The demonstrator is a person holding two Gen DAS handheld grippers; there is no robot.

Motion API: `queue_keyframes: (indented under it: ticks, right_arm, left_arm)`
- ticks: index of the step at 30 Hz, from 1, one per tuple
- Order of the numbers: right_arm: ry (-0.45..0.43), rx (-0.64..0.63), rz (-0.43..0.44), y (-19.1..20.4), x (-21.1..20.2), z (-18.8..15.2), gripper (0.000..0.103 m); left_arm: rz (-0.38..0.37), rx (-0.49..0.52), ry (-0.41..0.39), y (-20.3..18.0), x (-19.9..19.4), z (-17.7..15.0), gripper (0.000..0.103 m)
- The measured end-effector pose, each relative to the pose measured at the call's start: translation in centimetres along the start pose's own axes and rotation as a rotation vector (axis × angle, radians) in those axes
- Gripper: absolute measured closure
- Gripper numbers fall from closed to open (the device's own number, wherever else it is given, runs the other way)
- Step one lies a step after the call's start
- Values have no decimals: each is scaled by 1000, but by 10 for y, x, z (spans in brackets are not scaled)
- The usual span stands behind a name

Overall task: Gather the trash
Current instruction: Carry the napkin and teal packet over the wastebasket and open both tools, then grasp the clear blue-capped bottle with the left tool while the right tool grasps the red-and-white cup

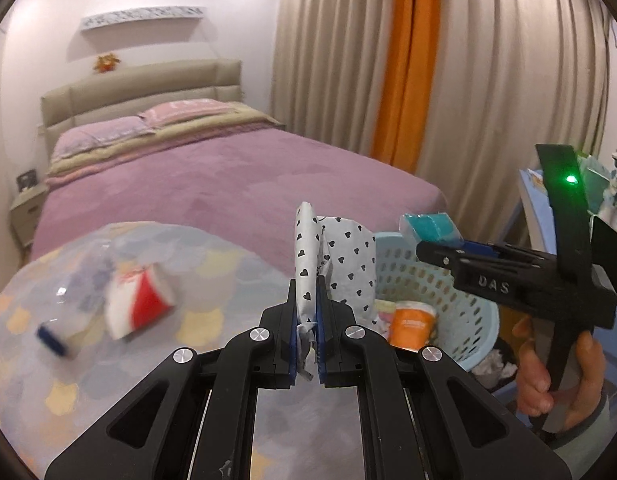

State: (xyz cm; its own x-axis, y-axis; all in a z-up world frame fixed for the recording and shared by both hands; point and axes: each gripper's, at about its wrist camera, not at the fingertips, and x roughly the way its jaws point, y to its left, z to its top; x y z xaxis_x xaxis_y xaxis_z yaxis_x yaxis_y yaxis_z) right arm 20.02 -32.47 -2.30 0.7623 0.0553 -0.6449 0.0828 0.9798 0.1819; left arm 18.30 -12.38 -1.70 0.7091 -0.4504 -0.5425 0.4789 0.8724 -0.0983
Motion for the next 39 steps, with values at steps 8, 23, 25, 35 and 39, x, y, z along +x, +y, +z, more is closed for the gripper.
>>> queue_keyframes:
  ticks: [8,23,25,35,39]
  right_arm:
    - [113,164,-113,-60,35,8,57]
    - [183,232,-98,-103,56,-10,41]
    - [177,232,-86,-104,53,-12,39]
    - [139,197,-14,-78,33,-8,39]
    - [117,130,3,-51,24,-6,39]
  left_arm:
    - [-89,22,75,-27,56,11,98]
    - [-124,6,191,-46,112,-5,56]
    - [-125,-3,186,-44,108,-5,54]
    - [-126,-76,150,-23,75,-18,53]
    - [-114,-90,115,-11,54,-20,49]
